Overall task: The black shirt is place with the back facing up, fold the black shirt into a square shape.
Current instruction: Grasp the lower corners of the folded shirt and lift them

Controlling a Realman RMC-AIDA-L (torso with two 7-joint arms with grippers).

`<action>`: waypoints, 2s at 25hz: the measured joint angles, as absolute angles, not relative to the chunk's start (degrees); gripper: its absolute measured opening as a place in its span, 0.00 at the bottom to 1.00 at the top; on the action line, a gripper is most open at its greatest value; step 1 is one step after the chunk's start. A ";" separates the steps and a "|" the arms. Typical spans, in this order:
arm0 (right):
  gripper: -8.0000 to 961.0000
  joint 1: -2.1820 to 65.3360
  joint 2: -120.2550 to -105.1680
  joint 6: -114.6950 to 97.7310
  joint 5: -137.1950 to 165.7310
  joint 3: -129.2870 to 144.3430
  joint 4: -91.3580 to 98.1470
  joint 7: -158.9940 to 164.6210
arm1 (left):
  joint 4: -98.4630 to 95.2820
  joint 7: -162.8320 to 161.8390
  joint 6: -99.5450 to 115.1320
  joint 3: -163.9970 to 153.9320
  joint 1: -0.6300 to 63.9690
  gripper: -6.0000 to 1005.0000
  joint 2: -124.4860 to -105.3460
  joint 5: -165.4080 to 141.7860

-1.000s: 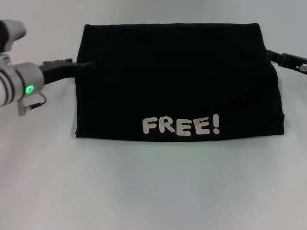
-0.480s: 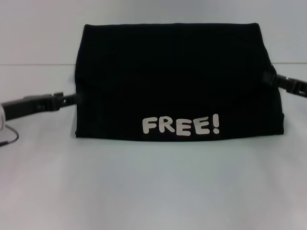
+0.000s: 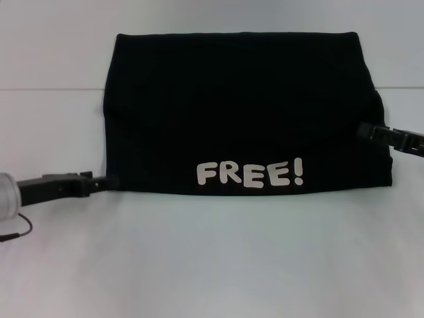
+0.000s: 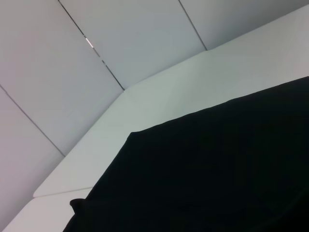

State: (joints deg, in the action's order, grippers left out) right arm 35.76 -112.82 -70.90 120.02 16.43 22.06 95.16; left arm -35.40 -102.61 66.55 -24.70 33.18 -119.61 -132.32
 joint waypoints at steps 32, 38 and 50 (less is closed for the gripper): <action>0.63 35.01 -113.06 -69.57 120.14 16.52 22.06 95.19 | -35.40 -102.73 62.23 -31.35 35.00 0.45 -120.32 -132.89; 0.63 34.95 -112.82 -69.40 120.26 16.53 22.06 95.23 | -35.75 -102.80 62.22 -31.36 34.98 0.28 -120.26 -132.89; 0.63 35.26 -110.65 -62.48 120.56 27.34 22.84 103.02 | -37.13 -103.07 63.13 -31.36 34.91 0.01 -119.60 -133.29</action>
